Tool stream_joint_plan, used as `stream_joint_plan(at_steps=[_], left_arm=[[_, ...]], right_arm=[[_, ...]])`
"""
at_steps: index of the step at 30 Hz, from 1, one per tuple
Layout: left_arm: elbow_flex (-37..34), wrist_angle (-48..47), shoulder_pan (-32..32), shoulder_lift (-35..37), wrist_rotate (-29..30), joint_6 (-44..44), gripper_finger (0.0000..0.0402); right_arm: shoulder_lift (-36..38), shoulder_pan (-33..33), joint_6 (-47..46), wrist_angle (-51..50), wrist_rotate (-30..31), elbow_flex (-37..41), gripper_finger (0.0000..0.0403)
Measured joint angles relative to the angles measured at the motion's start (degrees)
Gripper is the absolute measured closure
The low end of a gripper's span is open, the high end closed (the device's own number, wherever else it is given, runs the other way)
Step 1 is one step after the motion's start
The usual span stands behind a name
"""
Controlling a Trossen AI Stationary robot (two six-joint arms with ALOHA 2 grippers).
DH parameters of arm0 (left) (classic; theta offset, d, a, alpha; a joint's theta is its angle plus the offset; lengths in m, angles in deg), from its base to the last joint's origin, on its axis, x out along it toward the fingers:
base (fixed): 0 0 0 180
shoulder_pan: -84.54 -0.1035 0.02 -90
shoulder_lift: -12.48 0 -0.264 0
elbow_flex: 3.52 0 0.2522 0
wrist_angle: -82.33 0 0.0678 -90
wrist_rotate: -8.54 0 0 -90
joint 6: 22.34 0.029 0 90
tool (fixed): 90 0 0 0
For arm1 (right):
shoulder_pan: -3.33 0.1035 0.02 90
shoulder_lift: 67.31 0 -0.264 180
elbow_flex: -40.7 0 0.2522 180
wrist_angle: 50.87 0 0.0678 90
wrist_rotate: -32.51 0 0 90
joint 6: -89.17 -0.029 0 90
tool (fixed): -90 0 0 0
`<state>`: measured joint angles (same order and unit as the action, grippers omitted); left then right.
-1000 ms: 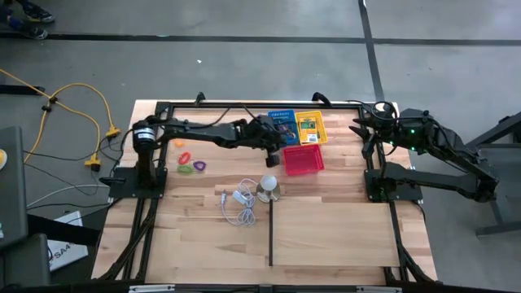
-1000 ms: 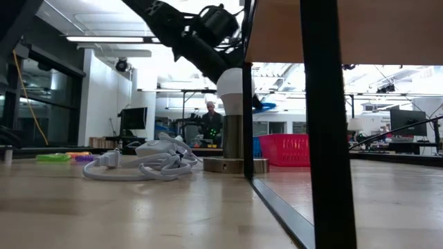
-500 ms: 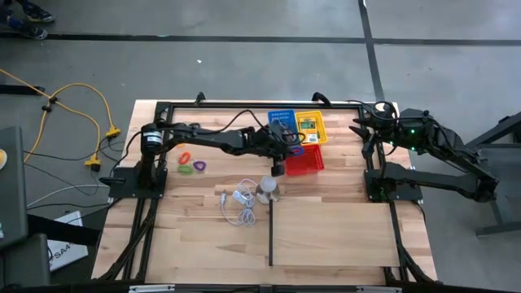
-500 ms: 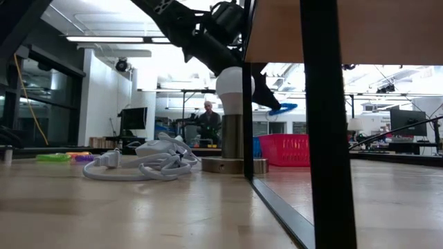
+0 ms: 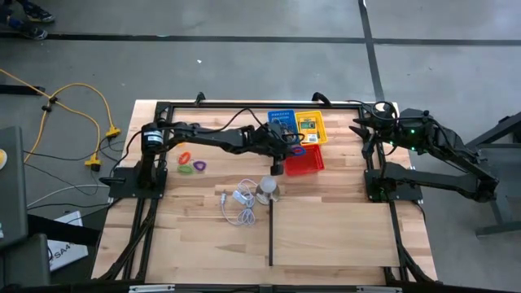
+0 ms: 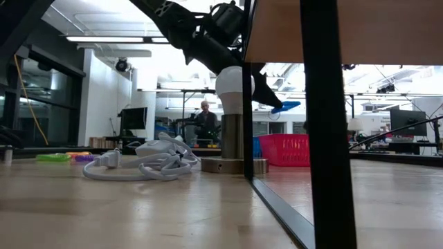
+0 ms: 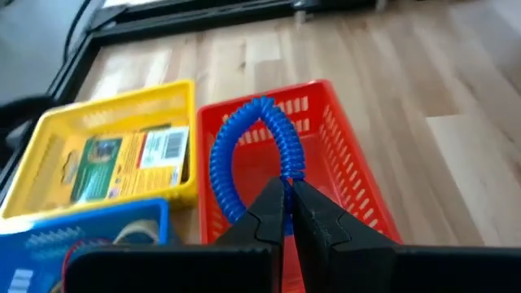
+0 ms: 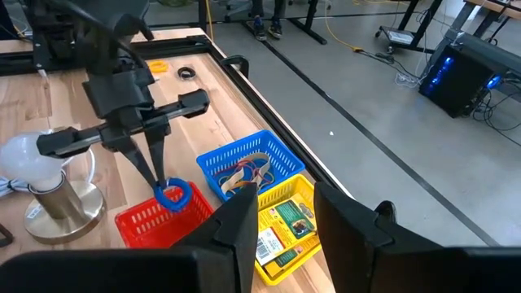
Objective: Pick & Place Office Desk Supplies
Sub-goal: Put the blue coil keychain into the red bin
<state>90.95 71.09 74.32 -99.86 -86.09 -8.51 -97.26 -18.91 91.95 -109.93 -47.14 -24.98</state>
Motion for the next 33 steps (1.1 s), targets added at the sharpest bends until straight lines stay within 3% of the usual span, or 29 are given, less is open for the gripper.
stream_joint_plan(at_steps=[6, 12, 29, 33], left_arm=[[0.0, 0.1, -1.4, 0.0, -9.4, 6.8, 0.0396], [0.0, 0.7, -3.2, 0.0, -14.5, 13.4, 0.0396], [0.2, 1.6, -5.4, -2.4, -15.2, 11.3, 0.0395], [0.2, 1.5, -5.6, -2.4, -14.9, 11.1, 0.0377]], right_arm=[[0.0, 0.0, 0.0, 0.0, 0.0, 0.0, 0.0293], [0.0, 0.0, 0.0, 0.0, 0.0, 0.0, 0.0293], [0.0, 0.0, 0.0, 0.0, 0.0, 0.0, 0.0293], [0.0, 0.0, 0.0, 0.0, 0.0, 0.0, 0.0293]])
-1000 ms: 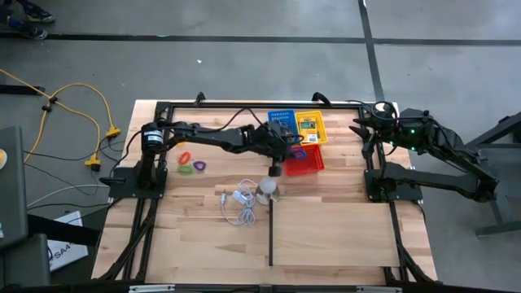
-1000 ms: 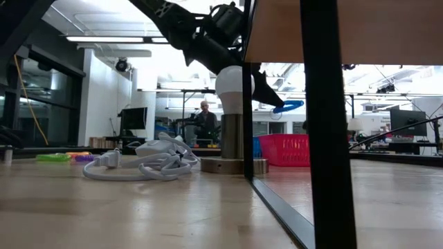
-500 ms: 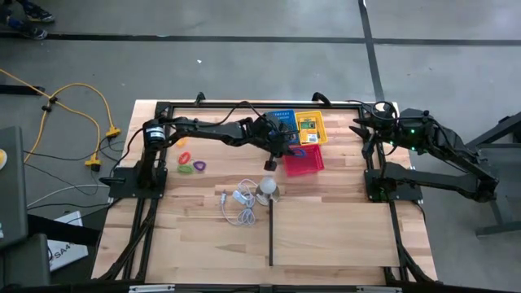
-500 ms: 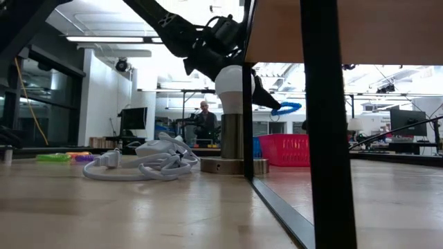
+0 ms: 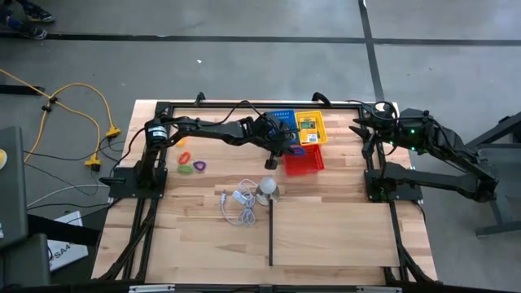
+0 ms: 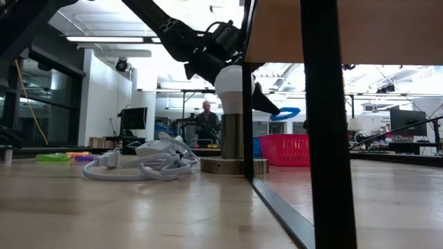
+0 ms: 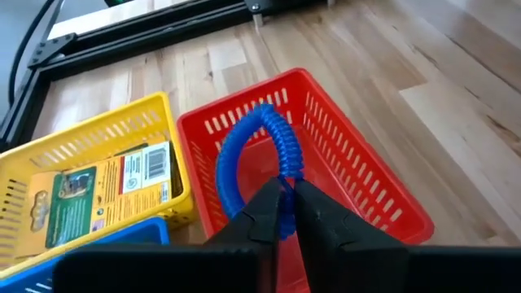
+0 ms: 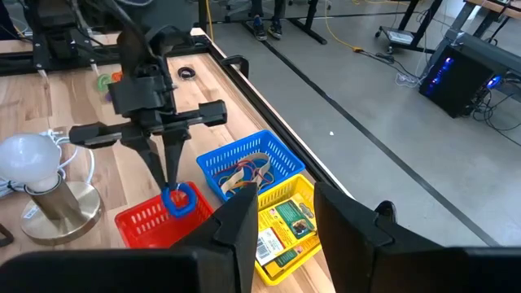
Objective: Pick & Place Office Desk Supplies
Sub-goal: Put the blue coil keychain into the red bin, then put the black coil keychain into the red bin
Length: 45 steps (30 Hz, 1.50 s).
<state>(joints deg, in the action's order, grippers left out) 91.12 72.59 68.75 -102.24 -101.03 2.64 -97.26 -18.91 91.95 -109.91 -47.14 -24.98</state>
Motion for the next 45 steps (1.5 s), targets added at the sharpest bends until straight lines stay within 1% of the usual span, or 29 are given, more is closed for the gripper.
stream_joint_plan(at_steps=[7, 11, 17, 20, 25, 31, 33, 36, 39, 42, 45], left_arm=[[0.0, 0.1, 0.0, 0.0, 0.0, 0.5, 0.0307], [0.0, 0.2, 0.0, 0.0, 0.0, 0.7, 0.0285], [0.0, 0.2, 0.0, 0.0, 0.3, 0.7, 0.0282], [0.0, 0.2, 0.0, 0.1, 1.9, 0.7, 0.0281], [-0.1, -0.7, -1.6, 3.7, 4.2, -0.3, 0.0281], [0.0, -8.2, -2.6, 9.1, 12.8, -0.9, 0.0281], [0.0, -10.1, -2.5, 9.6, 14.1, -1.2, 0.0281], [0.0, -12.2, -2.4, 9.6, 14.2, -3.3, 0.0281], [0.0, -16.8, -3.0, 9.6, 14.0, -8.0, 0.0281], [-0.2, -22.6, -4.4, 9.6, 12.3, -12.9, 0.0281], [-2.0, -24.4, -5.7, 9.9, 10.9, -16.3, 0.0282]], right_arm=[[0.0, 0.0, 0.0, 0.0, 0.0, 0.0, 0.0293], [0.0, 0.0, 0.0, 0.0, 0.0, 0.0, 0.0293], [0.0, 0.0, 0.0, 0.0, 0.0, 0.0, 0.0293], [0.0, 0.0, 0.0, 0.0, 0.0, 0.0, 0.0293], [0.0, 0.0, 0.0, 0.0, 0.0, 0.0, 0.0293], [0.0, 0.0, 0.0, 0.0, 0.0, 0.0, 0.0293], [0.0, 0.0, 0.0, 0.0, 0.0, 0.0, 0.0293], [0.0, 0.0, 0.0, 0.0, 0.0, 0.0, 0.0293], [0.0, 0.0, 0.0, 0.0, 0.0, 0.0, 0.0293], [0.0, 0.0, 0.0, 0.0, 0.0, 0.0, 0.0293], [0.0, 0.0, 0.0, 0.0, 0.0, 0.0, 0.0293]])
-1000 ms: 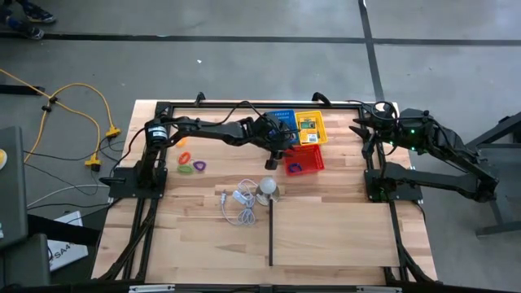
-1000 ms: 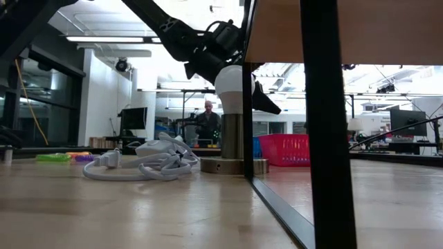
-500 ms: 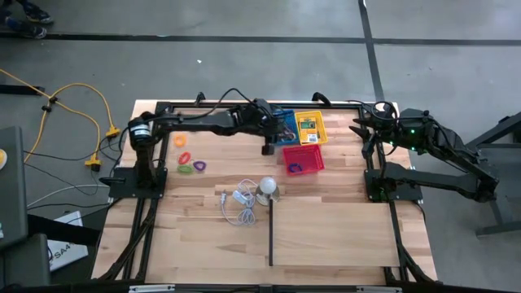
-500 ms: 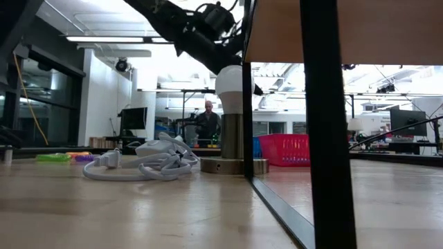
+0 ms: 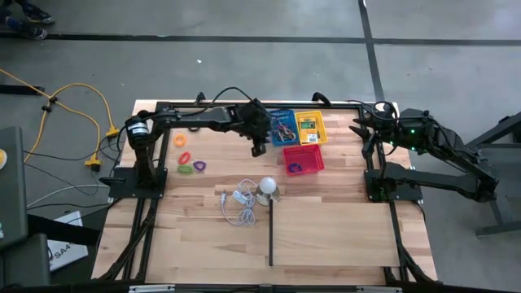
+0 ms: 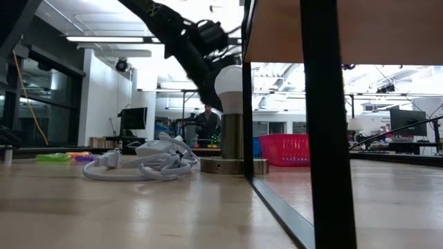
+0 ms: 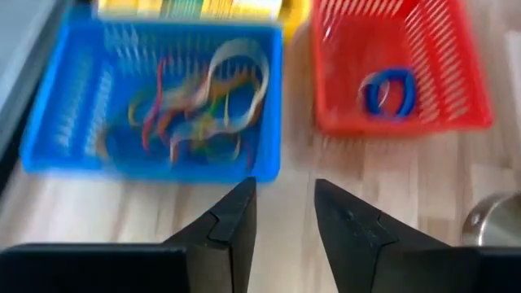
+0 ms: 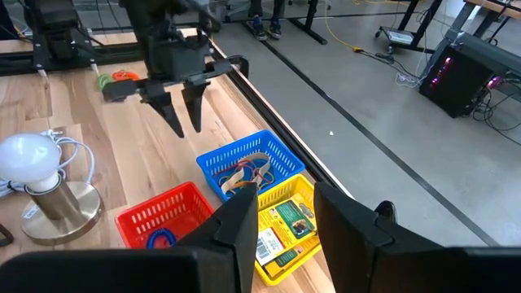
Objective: Pick & Place Office Desk Supplies
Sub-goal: Put the black coil keychain into the red bin
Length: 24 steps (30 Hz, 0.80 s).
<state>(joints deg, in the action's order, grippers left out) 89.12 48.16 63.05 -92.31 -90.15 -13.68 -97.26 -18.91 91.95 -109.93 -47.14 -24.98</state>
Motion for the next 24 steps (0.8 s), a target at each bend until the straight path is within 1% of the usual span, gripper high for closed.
stream_joint_plan(at_steps=[3, 7, 10, 14, 19, 21, 24], left_arm=[[-3.8, 0.1, -0.7, 1.9, 0.2, -2.8, 0.0288], [-10.6, 2.7, -0.9, 6.4, 2.4, -6.1, 0.0294], [-16.0, 4.6, -0.9, 10.1, 4.8, -8.9, 0.0295], [-21.8, 4.8, -1.4, 14.4, 8.7, -13.7, 0.0296], [-26.5, 3.0, -3.3, 18.3, 14.8, -18.8, 0.0296], [-27.2, 0.5, -4.7, 19.0, 16.4, -21.4, 0.0296], [-27.4, -5.6, -7.2, 19.6, 18.1, -26.5, 0.0296]], right_arm=[[0.0, 0.0, 0.0, 0.0, 0.0, 0.0, 0.0293], [0.0, 0.0, 0.0, 0.0, 0.0, 0.0, 0.0293], [0.0, 0.0, 0.0, 0.0, 0.0, 0.0, 0.0293], [0.0, 0.0, 0.0, 0.0, 0.0, 0.0, 0.0293], [0.0, 0.0, 0.0, 0.0, 0.0, 0.0, 0.0293], [0.0, 0.0, 0.0, 0.0, 0.0, 0.0, 0.0293], [0.0, 0.0, 0.0, 0.0, 0.0, 0.0, 0.0293]])
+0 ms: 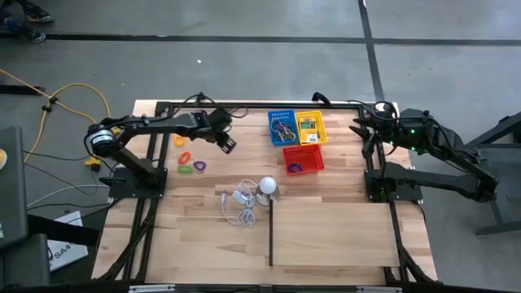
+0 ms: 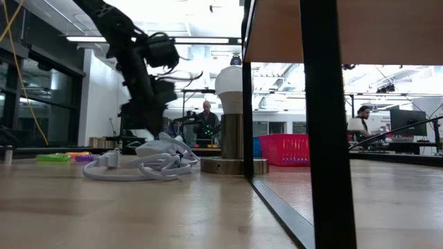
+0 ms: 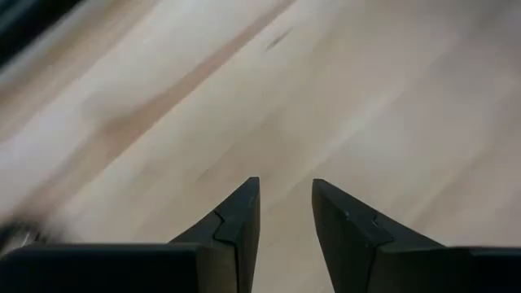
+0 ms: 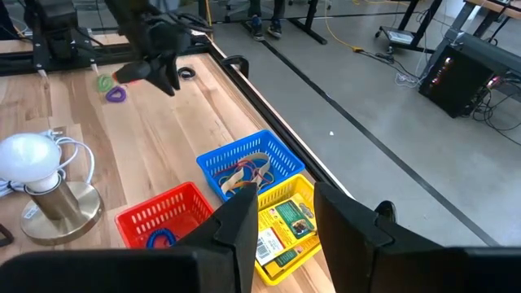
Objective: Pick & Place Office Desk Supplies
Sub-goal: Put the black coil keychain into the red bin
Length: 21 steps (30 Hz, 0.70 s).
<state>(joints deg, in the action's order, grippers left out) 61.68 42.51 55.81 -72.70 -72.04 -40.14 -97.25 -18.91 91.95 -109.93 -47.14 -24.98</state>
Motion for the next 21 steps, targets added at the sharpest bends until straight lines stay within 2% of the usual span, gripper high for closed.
stream_joint_plan(at_steps=[6, 17, 21], left_arm=[[0.0, -9.1, -6.8, 0.2, 3.2, -5.7, 0.0296], [0.0, -13.5, -16.6, 0.2, 3.1, -6.2, 0.0296], [0.0, -13.8, -19.2, 0.2, 3.1, -3.9, 0.0296]], right_arm=[[0.0, 0.0, 0.0, 0.0, 0.0, 0.0, 0.0293], [0.0, 0.0, 0.0, 0.0, 0.0, 0.0, 0.0293], [0.0, 0.0, 0.0, 0.0, 0.0, 0.0, 0.0293]])
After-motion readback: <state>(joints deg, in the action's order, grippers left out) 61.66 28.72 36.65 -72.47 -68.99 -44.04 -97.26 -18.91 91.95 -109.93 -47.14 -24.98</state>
